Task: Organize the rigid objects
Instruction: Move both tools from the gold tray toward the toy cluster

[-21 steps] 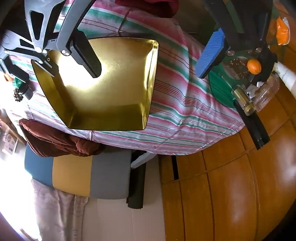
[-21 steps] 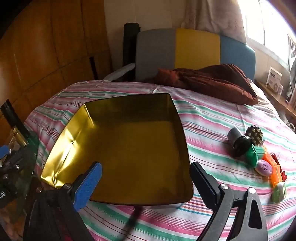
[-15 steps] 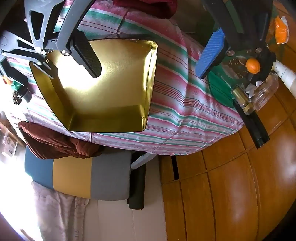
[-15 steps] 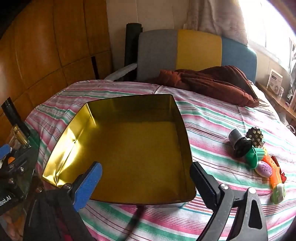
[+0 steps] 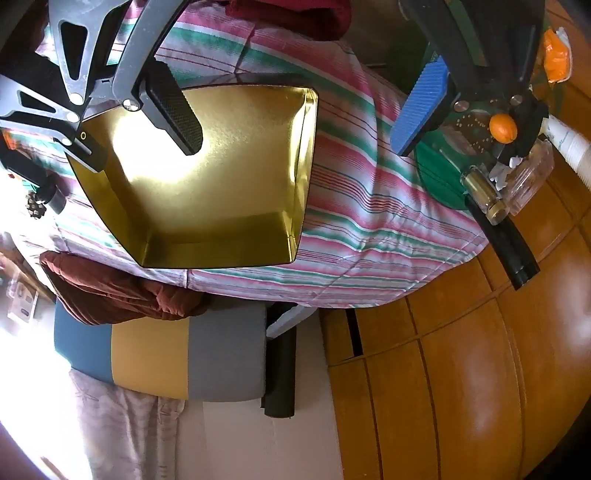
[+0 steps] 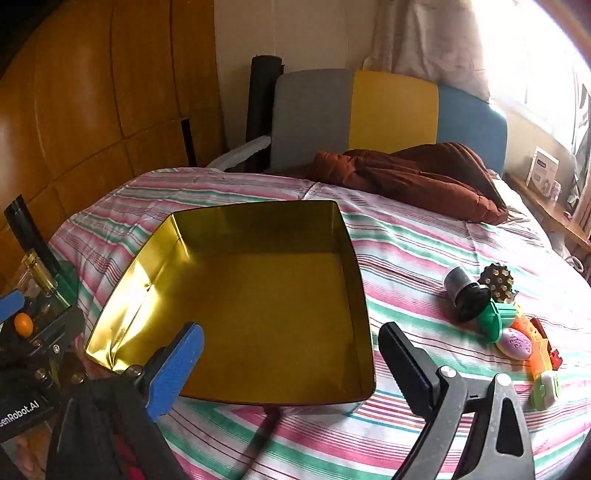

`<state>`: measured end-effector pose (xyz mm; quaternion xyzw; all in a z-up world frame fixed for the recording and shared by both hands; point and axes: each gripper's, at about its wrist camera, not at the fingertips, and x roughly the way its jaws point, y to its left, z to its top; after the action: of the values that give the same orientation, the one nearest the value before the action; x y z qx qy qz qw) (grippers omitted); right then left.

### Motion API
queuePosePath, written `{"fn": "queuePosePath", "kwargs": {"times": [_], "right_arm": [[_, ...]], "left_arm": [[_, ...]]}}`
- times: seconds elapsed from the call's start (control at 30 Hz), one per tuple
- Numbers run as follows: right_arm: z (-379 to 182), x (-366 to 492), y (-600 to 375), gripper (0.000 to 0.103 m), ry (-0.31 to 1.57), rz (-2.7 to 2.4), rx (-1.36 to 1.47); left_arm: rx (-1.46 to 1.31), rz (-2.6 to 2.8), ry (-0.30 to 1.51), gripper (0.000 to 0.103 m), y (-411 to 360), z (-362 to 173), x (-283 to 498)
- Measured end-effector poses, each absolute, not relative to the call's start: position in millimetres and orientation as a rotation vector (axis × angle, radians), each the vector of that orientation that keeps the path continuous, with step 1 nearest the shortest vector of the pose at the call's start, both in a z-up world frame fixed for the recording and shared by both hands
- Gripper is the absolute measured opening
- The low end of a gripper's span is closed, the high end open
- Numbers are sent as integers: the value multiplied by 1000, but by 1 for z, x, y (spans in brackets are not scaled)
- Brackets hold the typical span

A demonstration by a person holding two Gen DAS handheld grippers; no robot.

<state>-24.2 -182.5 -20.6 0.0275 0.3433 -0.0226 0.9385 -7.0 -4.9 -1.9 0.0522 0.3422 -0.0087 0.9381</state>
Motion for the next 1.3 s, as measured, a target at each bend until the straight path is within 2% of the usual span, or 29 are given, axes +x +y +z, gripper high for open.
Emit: {"fn": "queuePosePath", "kwargs": {"times": [0.83, 1.3], "right_arm": [[-8, -37, -191, 97, 659, -97, -2], [-7, -40, -240, 97, 671, -140, 45]], "left_arm": [[98, -142, 720, 103, -16, -3, -11], [174, -229, 698, 103, -44, -3, -13]]}}
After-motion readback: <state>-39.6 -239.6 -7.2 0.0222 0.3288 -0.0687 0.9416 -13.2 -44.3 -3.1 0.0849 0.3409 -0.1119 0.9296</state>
